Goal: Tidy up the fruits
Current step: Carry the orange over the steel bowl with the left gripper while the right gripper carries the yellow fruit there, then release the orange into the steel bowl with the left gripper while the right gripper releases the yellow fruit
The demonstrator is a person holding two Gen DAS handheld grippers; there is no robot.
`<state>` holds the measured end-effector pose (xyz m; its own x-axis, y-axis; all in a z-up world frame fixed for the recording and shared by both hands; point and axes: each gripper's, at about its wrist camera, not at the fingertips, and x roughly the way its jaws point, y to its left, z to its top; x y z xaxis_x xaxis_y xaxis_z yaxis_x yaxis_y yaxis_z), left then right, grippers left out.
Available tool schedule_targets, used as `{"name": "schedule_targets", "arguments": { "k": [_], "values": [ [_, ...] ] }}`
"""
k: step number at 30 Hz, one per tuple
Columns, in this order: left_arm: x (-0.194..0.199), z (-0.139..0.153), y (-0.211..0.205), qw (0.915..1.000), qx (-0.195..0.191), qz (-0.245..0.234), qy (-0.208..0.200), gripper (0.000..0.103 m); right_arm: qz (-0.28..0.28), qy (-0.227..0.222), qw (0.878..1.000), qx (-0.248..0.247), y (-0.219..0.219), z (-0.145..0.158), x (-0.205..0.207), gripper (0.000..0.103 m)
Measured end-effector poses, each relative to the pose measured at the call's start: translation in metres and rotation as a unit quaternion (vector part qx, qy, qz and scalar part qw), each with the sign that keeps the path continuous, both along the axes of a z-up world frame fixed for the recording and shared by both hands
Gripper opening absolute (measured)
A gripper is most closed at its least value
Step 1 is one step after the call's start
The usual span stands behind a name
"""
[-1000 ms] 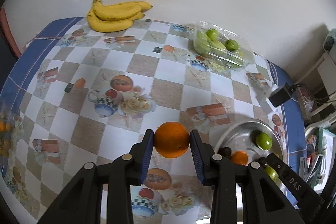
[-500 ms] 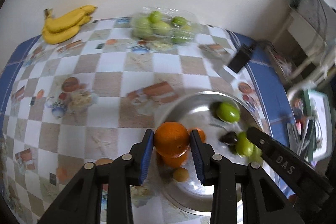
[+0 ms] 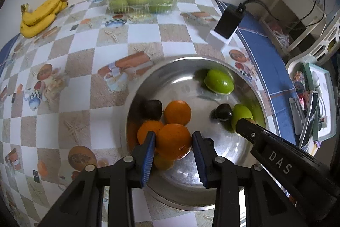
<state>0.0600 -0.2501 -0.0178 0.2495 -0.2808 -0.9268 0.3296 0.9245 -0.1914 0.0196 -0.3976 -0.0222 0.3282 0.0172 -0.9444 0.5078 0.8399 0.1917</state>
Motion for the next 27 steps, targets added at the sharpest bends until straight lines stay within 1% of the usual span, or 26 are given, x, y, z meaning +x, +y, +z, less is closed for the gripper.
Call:
{"name": "schedule_targets", "arguments": {
  "k": [2,5,8,13,16,22,27],
  "values": [
    [-0.001,-0.004,-0.002,1.0000,0.007,-0.003,0.004,0.038,0.002,0.007,1.000,0.001,0.001,-0.004,0.001,0.026],
    [-0.002,-0.009,-0.004,0.9997,-0.003,-0.008,0.022,0.038,0.005,0.013,1.000,0.009,0.001,-0.009,0.002,0.026],
    [-0.004,-0.013,-0.008,0.9997,0.006,-0.011,0.023,0.038,0.006,0.020,1.000,0.009,0.001,-0.013,0.002,0.026],
    [-0.005,-0.020,-0.011,0.9993,0.006,-0.010,0.035,0.038,0.007,0.028,0.999,0.023,0.002,-0.020,0.003,0.027],
    [-0.005,-0.022,-0.013,0.9993,0.007,-0.009,0.036,0.038,0.009,0.033,0.999,0.027,0.004,-0.024,0.004,0.027],
    [-0.005,-0.021,-0.011,0.9992,0.002,-0.005,0.039,0.039,0.006,0.030,0.999,0.031,0.003,-0.024,0.004,0.027],
    [-0.005,-0.017,-0.010,0.9993,-0.004,-0.004,0.038,0.040,0.003,0.026,0.999,0.034,0.002,-0.022,0.005,0.029]
  ]
}}
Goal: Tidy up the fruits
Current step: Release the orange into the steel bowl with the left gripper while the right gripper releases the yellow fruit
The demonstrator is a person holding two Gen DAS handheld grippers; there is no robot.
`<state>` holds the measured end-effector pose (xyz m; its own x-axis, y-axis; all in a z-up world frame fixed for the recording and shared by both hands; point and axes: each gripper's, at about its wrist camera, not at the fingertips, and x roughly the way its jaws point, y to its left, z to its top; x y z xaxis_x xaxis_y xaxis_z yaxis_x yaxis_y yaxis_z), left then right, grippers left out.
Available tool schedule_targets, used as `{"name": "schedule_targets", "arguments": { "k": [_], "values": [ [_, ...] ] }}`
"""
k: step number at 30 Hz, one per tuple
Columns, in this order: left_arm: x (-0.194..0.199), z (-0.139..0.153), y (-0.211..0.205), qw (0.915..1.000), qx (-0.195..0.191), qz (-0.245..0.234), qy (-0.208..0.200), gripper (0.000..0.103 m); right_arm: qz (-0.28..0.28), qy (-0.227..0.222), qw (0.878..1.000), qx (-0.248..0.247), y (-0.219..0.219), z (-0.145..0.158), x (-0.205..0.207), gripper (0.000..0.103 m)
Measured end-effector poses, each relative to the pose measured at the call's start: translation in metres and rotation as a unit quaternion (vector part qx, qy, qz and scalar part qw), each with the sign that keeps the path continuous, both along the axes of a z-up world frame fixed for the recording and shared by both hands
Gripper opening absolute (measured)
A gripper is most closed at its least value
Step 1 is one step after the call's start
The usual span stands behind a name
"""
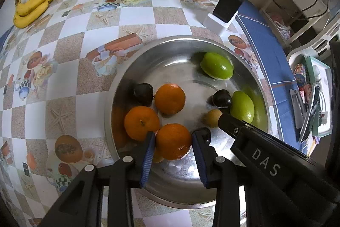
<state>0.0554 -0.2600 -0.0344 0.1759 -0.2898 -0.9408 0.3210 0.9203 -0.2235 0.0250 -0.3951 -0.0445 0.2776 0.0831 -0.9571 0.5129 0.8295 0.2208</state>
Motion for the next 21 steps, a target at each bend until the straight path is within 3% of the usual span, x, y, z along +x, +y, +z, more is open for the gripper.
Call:
{"name": "schedule_targets", "arguments": {
  "k": [4,13,18,21],
  "values": [
    [0.000,0.009,0.003,0.9999,-0.008,-0.001,-0.010,0.046,-0.002,-0.013,1.000,-0.004,-0.001,0.008,-0.001,0.029],
    [0.005,0.015,0.012,0.9997,-0.009,0.016,-0.018,0.046,-0.008,-0.024,1.000,-0.008,-0.004,0.016,-0.003,0.029],
    [0.015,0.015,0.035,0.9983,0.001,0.054,-0.023,0.046,-0.005,-0.023,1.000,-0.008,-0.003,0.016,-0.003,0.028],
    [0.023,0.015,0.054,0.9958,0.009,0.087,-0.027,0.053,0.003,-0.022,1.000,-0.009,0.000,0.016,-0.002,0.028]
  ]
}}
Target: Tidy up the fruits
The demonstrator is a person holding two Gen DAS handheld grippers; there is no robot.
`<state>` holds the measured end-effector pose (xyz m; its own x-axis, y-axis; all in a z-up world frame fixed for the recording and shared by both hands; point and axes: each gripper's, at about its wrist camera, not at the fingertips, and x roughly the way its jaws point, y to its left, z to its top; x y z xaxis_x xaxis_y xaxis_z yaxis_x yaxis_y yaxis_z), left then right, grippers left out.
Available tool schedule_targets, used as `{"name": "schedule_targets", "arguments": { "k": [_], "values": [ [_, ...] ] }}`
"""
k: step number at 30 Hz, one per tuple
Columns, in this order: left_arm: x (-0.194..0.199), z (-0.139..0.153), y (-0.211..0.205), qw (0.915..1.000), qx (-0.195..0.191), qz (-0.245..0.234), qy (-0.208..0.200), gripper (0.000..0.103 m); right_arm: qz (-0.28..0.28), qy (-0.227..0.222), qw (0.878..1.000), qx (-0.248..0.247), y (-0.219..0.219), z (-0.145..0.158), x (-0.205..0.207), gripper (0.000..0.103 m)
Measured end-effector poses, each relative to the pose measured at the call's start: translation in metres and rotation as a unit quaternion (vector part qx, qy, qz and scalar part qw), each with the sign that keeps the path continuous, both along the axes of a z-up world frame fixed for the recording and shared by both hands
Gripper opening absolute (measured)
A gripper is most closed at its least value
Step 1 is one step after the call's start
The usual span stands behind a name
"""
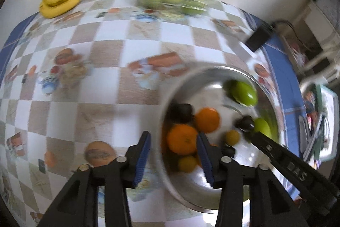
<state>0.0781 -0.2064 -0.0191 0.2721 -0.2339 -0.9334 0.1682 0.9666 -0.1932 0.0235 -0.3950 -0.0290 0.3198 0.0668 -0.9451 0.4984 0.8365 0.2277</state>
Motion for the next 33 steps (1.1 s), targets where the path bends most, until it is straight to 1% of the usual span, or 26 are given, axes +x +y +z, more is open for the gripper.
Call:
{"name": "schedule_targets", "arguments": {
  "k": [2,3,5,6,9,10,11,13,15,17,18,21,23,24,27,30,33],
  "values": [
    [0.005,0.000,0.012,0.9996,0.013,0.025,-0.003,0.062,0.006,0.001,1.000,-0.002,0.003,0.000,0.001,0.028],
    [0.006,0.000,0.017,0.9992,0.020,0.033,-0.005,0.063,0.011,0.003,1.000,-0.004,0.005,-0.001,0.003,0.029],
    [0.010,-0.002,0.027,0.9983,0.034,0.046,-0.007,0.071,0.020,0.005,1.000,-0.009,0.009,-0.002,0.004,0.042],
    [0.011,-0.004,0.030,0.9979,0.039,0.052,-0.006,0.072,0.024,0.006,1.000,-0.010,0.011,-0.002,0.005,0.049],
    [0.014,-0.007,0.040,0.9962,0.053,0.069,-0.005,0.077,0.034,0.005,0.999,-0.015,0.016,-0.003,0.007,0.057],
    [0.015,-0.010,0.043,0.9955,0.058,0.074,-0.004,0.082,0.036,0.004,0.999,-0.017,0.017,-0.003,0.008,0.062],
    [0.016,-0.012,0.045,0.9950,0.063,0.078,-0.003,0.087,0.042,0.004,0.999,-0.021,0.019,-0.003,0.008,0.064],
    [0.018,-0.015,0.049,0.9941,0.070,0.083,-0.002,0.090,0.045,0.001,0.999,-0.025,0.021,-0.003,0.009,0.070],
    [0.017,-0.017,0.051,0.9934,0.074,0.087,-0.001,0.093,0.049,-0.002,0.998,-0.028,0.023,-0.003,0.010,0.071],
    [0.018,-0.018,0.053,0.9930,0.077,0.089,-0.002,0.097,0.051,-0.002,0.998,-0.031,0.024,-0.003,0.011,0.076],
    [0.018,-0.019,0.054,0.9928,0.079,0.090,-0.004,0.097,0.052,-0.003,0.998,-0.033,0.025,-0.004,0.011,0.083],
    [0.019,-0.020,0.057,0.9924,0.080,0.093,-0.003,0.098,0.055,-0.005,0.998,-0.036,0.026,-0.003,0.012,0.083],
    [0.020,-0.021,0.059,0.9921,0.081,0.096,-0.001,0.103,0.056,-0.007,0.998,-0.039,0.026,-0.003,0.012,0.084],
    [0.020,-0.022,0.059,0.9918,0.083,0.097,-0.002,0.103,0.057,-0.009,0.997,-0.042,0.027,-0.002,0.012,0.084],
    [0.021,-0.022,0.062,0.9915,0.085,0.098,-0.005,0.103,0.064,-0.022,0.996,-0.051,0.029,0.001,0.013,0.098],
    [0.022,-0.020,0.064,0.9920,0.079,0.098,-0.009,0.103,0.066,-0.045,0.995,-0.056,0.031,0.009,0.012,0.099],
    [0.022,-0.017,0.065,0.9919,0.079,0.098,-0.017,0.103,0.069,-0.055,0.994,-0.058,0.034,0.013,0.013,0.100]
  ]
}}
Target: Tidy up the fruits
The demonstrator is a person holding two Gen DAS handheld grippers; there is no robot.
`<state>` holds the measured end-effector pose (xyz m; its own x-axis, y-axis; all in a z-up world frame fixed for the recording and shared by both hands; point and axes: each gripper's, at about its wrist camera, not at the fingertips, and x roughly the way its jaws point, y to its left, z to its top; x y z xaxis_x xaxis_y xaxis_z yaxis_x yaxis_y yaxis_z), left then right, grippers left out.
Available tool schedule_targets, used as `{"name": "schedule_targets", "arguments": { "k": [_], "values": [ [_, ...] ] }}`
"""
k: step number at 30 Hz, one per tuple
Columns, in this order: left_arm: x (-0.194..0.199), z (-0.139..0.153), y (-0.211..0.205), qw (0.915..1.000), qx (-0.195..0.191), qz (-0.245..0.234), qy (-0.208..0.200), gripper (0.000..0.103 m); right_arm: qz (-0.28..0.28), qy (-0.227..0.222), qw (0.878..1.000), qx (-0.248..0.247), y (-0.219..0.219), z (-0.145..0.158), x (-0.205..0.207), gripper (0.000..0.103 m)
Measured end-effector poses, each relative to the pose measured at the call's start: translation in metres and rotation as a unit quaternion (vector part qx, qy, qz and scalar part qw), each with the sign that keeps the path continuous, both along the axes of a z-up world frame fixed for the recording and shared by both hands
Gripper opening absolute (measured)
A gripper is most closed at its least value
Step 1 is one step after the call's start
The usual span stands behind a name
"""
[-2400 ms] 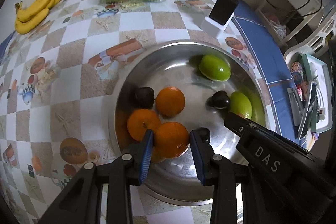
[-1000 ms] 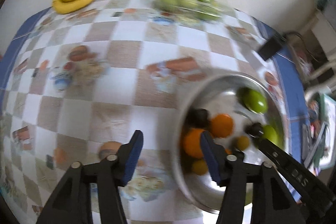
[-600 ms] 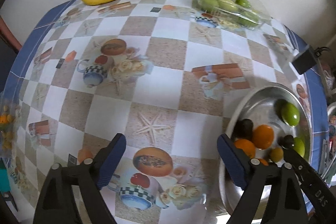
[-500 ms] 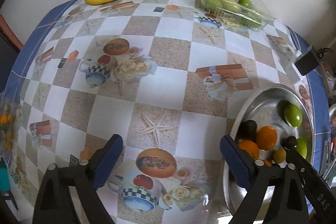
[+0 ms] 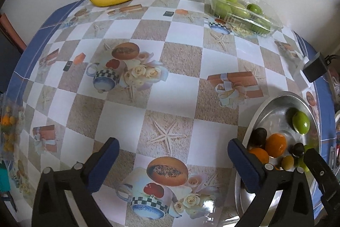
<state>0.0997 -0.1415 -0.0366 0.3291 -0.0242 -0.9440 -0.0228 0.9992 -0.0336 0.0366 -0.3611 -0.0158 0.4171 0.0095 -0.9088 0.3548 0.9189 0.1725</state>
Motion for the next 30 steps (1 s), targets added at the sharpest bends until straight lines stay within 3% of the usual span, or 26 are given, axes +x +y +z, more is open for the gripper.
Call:
{"name": "schedule_targets", "arguments": {
  "k": [10,18,30],
  "values": [
    [-0.001,0.008,-0.001,0.9995,-0.003,-0.012,-0.028,0.103,0.026,-0.017,0.999,-0.012,0.014,0.007,0.005,0.100],
    [-0.011,0.011,0.001,0.9955,0.072,-0.008,-0.061,0.103,0.048,-0.009,0.999,-0.019,0.031,-0.001,0.009,0.100],
    [-0.048,0.014,0.015,0.9939,0.094,-0.014,-0.055,0.103,0.057,0.006,0.998,-0.029,0.048,-0.004,-0.022,0.100]
  ]
}}
